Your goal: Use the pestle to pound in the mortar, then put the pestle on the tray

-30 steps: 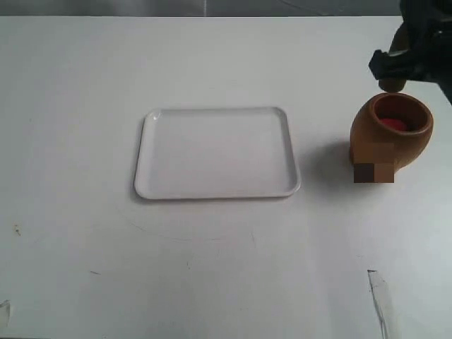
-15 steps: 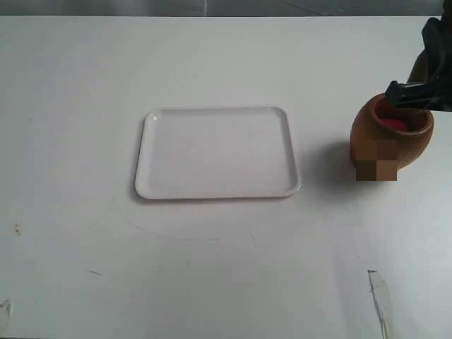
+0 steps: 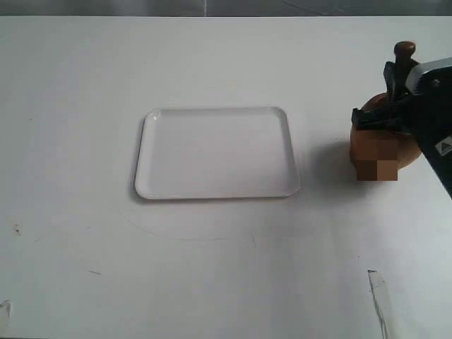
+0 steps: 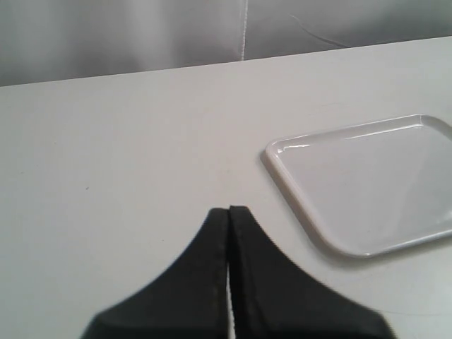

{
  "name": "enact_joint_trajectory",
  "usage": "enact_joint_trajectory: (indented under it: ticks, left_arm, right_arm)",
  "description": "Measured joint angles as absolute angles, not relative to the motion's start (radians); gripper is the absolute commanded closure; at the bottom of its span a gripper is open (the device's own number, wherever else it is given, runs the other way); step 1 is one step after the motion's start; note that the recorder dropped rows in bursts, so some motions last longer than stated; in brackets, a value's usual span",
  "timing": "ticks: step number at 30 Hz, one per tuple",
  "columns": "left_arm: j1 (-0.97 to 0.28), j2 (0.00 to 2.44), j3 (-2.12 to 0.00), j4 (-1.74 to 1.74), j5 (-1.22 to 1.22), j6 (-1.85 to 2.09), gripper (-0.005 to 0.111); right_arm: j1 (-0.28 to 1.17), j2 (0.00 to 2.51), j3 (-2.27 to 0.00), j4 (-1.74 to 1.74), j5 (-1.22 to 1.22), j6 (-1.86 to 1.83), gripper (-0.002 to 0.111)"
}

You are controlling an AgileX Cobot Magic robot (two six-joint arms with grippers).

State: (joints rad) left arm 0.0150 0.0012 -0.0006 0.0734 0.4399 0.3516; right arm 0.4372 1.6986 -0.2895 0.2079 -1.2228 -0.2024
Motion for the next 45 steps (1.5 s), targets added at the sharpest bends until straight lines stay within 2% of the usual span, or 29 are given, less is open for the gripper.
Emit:
enact_joint_trajectory:
  ticks: [9, 22, 36, 45]
  left_arm:
    - [0.015, 0.001, -0.001, 0.073, 0.44, 0.352, 0.107]
    - [0.015, 0.001, -0.001, 0.073, 0.44, 0.352, 0.107]
    - [0.015, 0.001, -0.001, 0.073, 0.44, 0.352, 0.107]
    - [0.015, 0.001, -0.001, 0.073, 0.44, 0.352, 0.107]
  right_arm:
    - [0.437, 1.783, -0.313, 0.233, -1.298, -0.203, 0.108]
    - [0.437, 1.467, -0.298, 0.232, -1.219, -0.21, 0.108]
    - [0.437, 1.743, -0.301, 0.227, -1.26, -0.214, 0.108]
    - [0.437, 1.607, -0.331, 0.23, -1.206, -0.259, 0.108]
